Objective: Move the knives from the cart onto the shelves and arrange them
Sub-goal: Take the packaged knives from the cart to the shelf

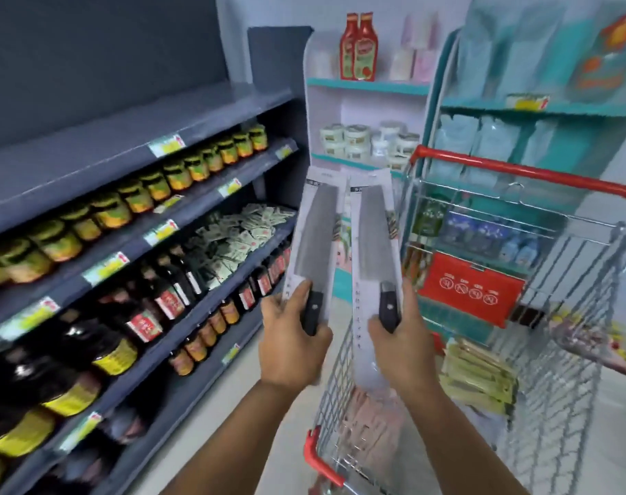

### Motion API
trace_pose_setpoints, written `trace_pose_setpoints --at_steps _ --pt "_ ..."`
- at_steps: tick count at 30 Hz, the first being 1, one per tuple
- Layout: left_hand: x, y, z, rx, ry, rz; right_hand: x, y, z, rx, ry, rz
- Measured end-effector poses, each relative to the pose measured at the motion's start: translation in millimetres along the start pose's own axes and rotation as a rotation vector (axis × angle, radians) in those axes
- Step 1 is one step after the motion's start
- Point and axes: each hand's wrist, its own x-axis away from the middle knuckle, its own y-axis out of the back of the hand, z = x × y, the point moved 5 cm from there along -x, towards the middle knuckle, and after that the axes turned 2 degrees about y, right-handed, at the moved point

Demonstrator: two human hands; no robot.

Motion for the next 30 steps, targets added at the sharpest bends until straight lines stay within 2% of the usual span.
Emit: trace_pose_setpoints --at_steps 12,24,30 --pt "33 221 89 -0.036 0.216 -0.488 67 -156 172 -0.064 0.302 0.415" --pt "113 470 217 -0.087 0.407 -0.793 233 -331 346 -0.122 0.557 0.715" --pt "166 574 278 -0.106 0.491 -0.889 325 -414 413 -0.191 0.627 0.834"
